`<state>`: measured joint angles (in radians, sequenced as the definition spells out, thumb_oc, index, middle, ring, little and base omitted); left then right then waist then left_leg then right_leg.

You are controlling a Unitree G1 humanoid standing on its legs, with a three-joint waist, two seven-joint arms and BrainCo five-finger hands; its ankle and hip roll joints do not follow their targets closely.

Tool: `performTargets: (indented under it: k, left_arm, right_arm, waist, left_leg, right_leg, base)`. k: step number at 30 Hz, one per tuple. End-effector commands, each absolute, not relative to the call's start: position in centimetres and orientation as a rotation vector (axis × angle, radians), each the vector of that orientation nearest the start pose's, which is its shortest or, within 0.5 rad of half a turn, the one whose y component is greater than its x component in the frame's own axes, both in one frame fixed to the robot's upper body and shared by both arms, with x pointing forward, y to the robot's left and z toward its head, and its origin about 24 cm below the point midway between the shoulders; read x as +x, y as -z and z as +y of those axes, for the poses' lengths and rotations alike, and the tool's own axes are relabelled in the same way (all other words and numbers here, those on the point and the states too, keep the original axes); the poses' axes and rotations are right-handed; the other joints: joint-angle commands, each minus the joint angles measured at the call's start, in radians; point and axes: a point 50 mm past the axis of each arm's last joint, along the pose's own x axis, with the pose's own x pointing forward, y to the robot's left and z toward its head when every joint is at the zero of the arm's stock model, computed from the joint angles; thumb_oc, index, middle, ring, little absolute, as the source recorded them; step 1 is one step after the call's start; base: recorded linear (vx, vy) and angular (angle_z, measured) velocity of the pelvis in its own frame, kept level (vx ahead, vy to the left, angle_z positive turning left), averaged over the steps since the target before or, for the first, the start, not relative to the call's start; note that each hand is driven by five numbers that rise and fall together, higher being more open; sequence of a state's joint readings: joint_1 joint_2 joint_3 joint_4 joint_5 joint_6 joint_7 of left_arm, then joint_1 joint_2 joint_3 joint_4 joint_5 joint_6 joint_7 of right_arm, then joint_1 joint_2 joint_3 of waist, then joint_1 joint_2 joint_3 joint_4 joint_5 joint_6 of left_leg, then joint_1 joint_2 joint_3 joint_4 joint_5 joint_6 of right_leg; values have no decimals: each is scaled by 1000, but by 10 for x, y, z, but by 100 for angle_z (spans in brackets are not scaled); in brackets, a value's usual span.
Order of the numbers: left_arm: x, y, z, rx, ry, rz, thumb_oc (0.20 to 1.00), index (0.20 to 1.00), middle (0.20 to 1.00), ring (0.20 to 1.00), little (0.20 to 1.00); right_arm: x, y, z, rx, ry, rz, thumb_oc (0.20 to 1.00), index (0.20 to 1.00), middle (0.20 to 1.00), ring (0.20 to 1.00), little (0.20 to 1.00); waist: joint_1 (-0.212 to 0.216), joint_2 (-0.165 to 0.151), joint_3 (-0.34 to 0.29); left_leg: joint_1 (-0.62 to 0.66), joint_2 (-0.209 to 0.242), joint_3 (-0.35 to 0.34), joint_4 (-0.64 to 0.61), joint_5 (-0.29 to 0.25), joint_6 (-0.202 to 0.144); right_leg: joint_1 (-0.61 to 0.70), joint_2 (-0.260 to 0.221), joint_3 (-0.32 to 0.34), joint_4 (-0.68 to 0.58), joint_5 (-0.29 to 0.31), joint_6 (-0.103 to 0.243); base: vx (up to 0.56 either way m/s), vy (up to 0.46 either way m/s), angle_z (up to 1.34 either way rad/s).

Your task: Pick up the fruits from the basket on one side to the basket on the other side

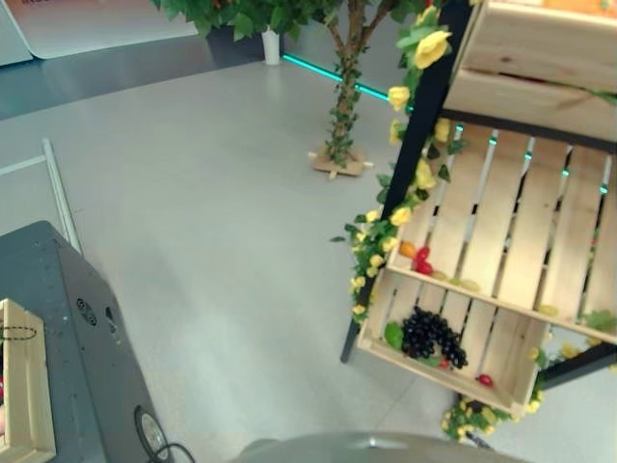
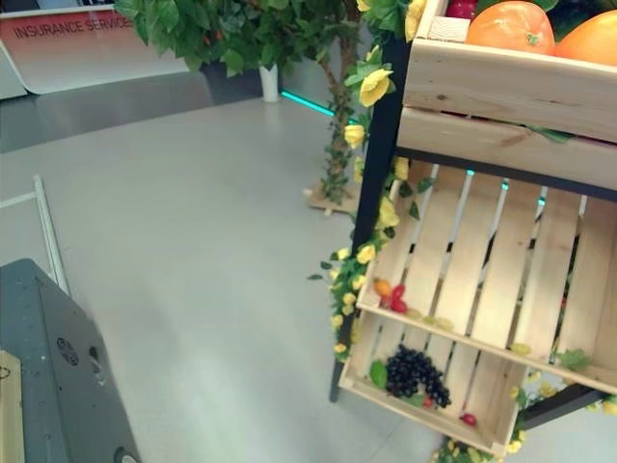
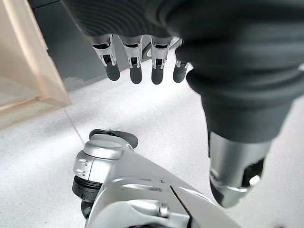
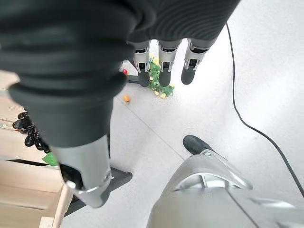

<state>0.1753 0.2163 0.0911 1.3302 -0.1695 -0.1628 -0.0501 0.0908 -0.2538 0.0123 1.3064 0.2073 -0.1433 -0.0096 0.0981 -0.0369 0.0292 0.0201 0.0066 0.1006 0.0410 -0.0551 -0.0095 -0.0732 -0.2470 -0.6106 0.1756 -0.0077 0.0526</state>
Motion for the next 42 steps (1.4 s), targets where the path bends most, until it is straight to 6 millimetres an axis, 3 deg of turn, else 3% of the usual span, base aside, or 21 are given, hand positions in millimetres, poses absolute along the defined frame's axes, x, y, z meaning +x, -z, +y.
performTargets:
  k: [1,4,5,6,7,11,12,13,15,18,25,26,27,31,37,38,39,40,41,42]
  left_arm:
    - [16,165,250,-14,-345,1253,1000,1000,1000,1000,1000]
    - [20,164,255,-12,-367,1233,1000,1000,1000,1000,1000]
    - [21,163,256,-11,-375,1226,1000,1000,1000,1000,1000]
    - [22,163,256,-10,-372,1224,1000,1000,1000,1000,1000]
    - [25,162,255,-22,-379,1201,1000,1000,1000,1000,1000]
    - [35,162,248,-30,-364,1154,1000,1000,1000,1000,1000]
    - [40,162,246,-20,-347,1146,1000,1000,1000,1000,1000]
    - [44,163,243,-15,-331,1140,1000,1000,1000,1000,1000]
    - [52,162,242,-4,-307,1121,1000,1000,1000,1000,1000]
    - [50,161,246,21,-303,1126,1000,1000,1000,1000,1000]
    - [47,158,256,49,-342,1125,1000,1000,1000,1000,1000]
    - [40,157,263,98,-328,1149,1000,1000,1000,1000,1000]
    - [47,155,265,94,-342,1123,1000,1000,1000,1000,1000]
    - [50,154,267,99,-357,1109,1000,1000,1000,1000,1000]
    - [58,154,260,146,-288,1086,1000,1000,1000,1000,1000]
    - [73,150,262,171,-271,1028,1000,1000,1000,1000,1000]
    - [72,150,262,172,-271,1029,1000,1000,1000,1000,1000]
    - [90,142,264,186,-269,950,1000,1000,1000,1000,1000]
    - [89,142,264,186,-269,951,1000,1000,1000,1000,1000]
    - [115,126,272,164,-300,809,1000,1000,1000,1000,1000]
  right_arm:
    - [77,159,-253,-87,286,1150,1000,1000,1000,1000,1000]
    - [84,158,-249,-86,270,1130,1000,1000,1000,1000,1000]
    - [85,158,-248,-86,270,1128,1000,1000,1000,1000,1000]
    - [85,158,-249,-85,272,1127,1000,1000,1000,1000,1000]
    - [88,157,-248,-83,276,1113,1000,1000,1000,1000,1000]
    - [96,155,-251,-98,290,1088,1000,1000,1000,1000,1000]
    - [99,153,-255,-102,308,1077,1000,1000,1000,1000,1000]
    - [100,152,-257,-111,315,1072,1000,1000,1000,1000,1000]
    - [100,150,-261,-110,347,1064,1000,1000,1000,1000,1000]
    - [101,149,-264,-85,391,1050,1000,1000,1000,1000,1000]
    - [114,150,-248,-74,336,1018,1000,1000,1000,1000,1000]
    - [165,125,-270,-83,361,882,1000,1000,1000,1000,1000]
    - [164,127,-258,-101,306,864,1000,1000,1000,1000,1000]
    - [136,141,-250,-67,305,948,1000,1000,1000,1000,1000]
    - [119,146,-261,-91,349,1022,1000,1000,1000,1000,1000]
    - [111,147,-266,-103,363,1045,1000,1000,1000,1000,1000]
    - [111,147,-266,-103,364,1045,1000,1000,1000,1000,1000]
    - [107,147,-270,-110,376,1057,1000,1000,1000,1000,1000]
    - [107,147,-270,-110,377,1058,1000,1000,1000,1000,1000]
    - [102,147,-273,-107,398,1065,1000,1000,1000,1000,1000]
  waist:
    - [4,-30,30]
    - [27,-41,51]
    - [38,-39,54]
    - [36,-44,59]
    - [66,-43,77]
    - [123,-41,124]
    - [124,-39,135]
    - [109,-36,139]
    - [69,-23,127]
    - [95,-19,118]
    - [123,-26,96]
    - [146,-35,73]
    - [150,-33,81]
    - [146,-25,77]
    - [139,-7,64]
    - [131,-2,57]
    - [131,-2,57]
    - [124,2,53]
    - [125,2,52]
    - [121,5,49]
  left_leg:
    - [-9,-39,-7,10,-20,-18]
    - [-36,-25,-23,57,-28,-31]
    - [-32,-8,-33,74,-52,-44]
    - [-44,-18,-28,78,-32,-37]
    - [-66,9,-49,124,-59,-62]
    - [-150,8,-56,197,-39,-87]
    - [-190,2,-19,214,-21,-86]
    - [-229,16,67,226,1,-76]
    - [-255,73,315,206,49,-64]
    - [-251,47,314,140,65,-47]
    - [-213,15,292,58,87,-33]
    - [-208,4,278,51,89,-33]
    - [-204,1,276,47,91,-32]
    - [-199,-5,279,44,90,-32]
    - [-187,-11,286,37,85,-28]
    - [-182,-11,293,33,84,-27]
    - [-181,-11,294,32,84,-27]
    - [-178,-11,298,31,82,-26]
    - [-178,-11,299,31,82,-26]
    - [-176,-10,301,32,82,-27]
  right_leg:
    - [68,40,11,-141,81,78]
    - [72,52,4,-143,70,69]
    - [82,72,14,-144,52,76]
    - [76,59,-4,-145,67,66]
    - [91,91,-7,-156,43,67]
    - [111,112,-62,-184,20,49]
    - [116,112,-85,-192,16,48]
    - [118,116,-108,-198,12,45]
    - [117,142,-147,-205,0,38]
    - [127,154,-170,-207,-11,28]
    - [159,142,-201,-166,-55,23]
    - [171,141,-209,-164,-60,22]
    - [174,144,-212,-162,-64,20]
    - [174,144,-215,-156,-69,21]
    - [181,136,-222,-158,-63,30]
    - [181,133,-222,-159,-61,32]
    - [181,133,-221,-160,-61,32]
    - [180,133,-220,-159,-61,33]
    - [180,133,-220,-159,-60,33]
    - [177,131,-219,-160,-58,35]
  base:
    - [-6,-71,-4]
    - [12,-126,12]
    - [1,-91,38]
    - [62,-193,55]
    - [-23,-158,48]
    - [-46,-113,102]
    - [-114,-20,158]
    - [-109,-17,134]
    - [-33,-18,152]
    - [91,60,112]
    - [90,56,33]
    - [89,4,18]
    - [85,12,4]
    - [14,22,5]
    - [31,35,-3]
    - [23,20,-6]
    - [36,33,-9]
    - [13,15,-9]
    - [27,15,-8]
    - [14,2,-5]
